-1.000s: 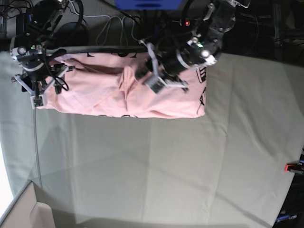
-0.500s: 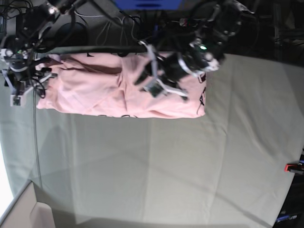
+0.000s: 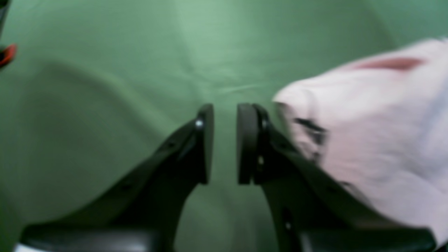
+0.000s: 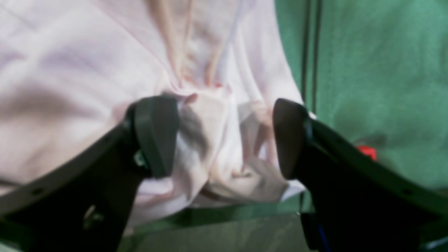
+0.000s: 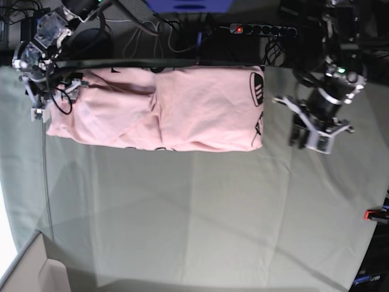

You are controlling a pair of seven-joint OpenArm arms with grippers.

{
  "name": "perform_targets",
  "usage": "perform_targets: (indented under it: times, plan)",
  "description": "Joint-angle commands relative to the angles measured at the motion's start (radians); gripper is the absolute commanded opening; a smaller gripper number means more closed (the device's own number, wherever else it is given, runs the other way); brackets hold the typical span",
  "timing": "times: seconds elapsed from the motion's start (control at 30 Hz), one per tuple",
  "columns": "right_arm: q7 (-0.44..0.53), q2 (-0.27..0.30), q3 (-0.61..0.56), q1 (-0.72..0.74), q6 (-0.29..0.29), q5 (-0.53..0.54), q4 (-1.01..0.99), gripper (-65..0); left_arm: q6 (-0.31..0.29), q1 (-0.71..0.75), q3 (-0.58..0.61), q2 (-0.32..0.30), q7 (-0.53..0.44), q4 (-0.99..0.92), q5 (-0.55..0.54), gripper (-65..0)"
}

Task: Layout the t-shirt on the table in an organized manner, then fold the t-shirt properly
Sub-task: 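Press the folded half flat and release with the left gripper, then lift the strip end with the right gripper and fold it over the shirt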

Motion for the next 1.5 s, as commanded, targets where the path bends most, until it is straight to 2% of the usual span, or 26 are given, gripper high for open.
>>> perform_targets:
  times: [0.0,0.13,0.23,0.33,0.5,0.53,0.67,1.0,1.47]
  plan:
    - [0.006,0.006,-0.002,0.007,0.0,0.008,0.003,-21.8,-0.001,-0.009,-0.043,-0.009,-0.026,0.015,-0.012,-53.8]
    - [0.006,0.006,-0.019,0.011,0.0,0.01,-0.034,-22.2,-0.001,-0.015,-0.113,-0.01,-0.026,-0.009,-0.012,-53.8]
    - [0.006,0.006,-0.059,0.01,0.0,0.011,-0.058,-26.9,-0.001,-0.01,-0.12,-0.01,-0.026,-0.031,-0.012,-53.8]
    - [0.006,0.006,-0.099,0.005,0.0,0.011,-0.061,-37.8,-0.001,-0.004,-0.12,-0.01,-0.026,-0.034,-0.012,-53.8]
    - [0.006,0.006,-0.128,0.004,0.0,0.011,-0.061,-63.7,-0.001,0.008,-0.123,0.011,-0.026,-0.034,-0.012,-53.8]
    - [0.006,0.006,-0.128,0.004,0.0,0.011,-0.06,-65.0,-0.001,0.011,-0.123,0.01,-0.026,-0.034,-0.012,-53.8]
    - [0.006,0.006,-0.122,0.004,0.0,0.011,-0.029,-65.0,-0.001,0.016,-0.123,0.01,-0.026,-0.032,-0.012,-53.8]
    - [0.006,0.006,-0.129,-0.058,0.0,0.011,0.236,-65.0,-0.001,0.008,-0.213,0.008,-0.026,-0.032,-0.012,-53.8]
    - [0.008,0.006,-0.137,-0.058,0.0,0.011,0.137,-65.0,-0.001,0.008,-0.222,0.01,-0.026,-0.032,-0.012,-53.8]
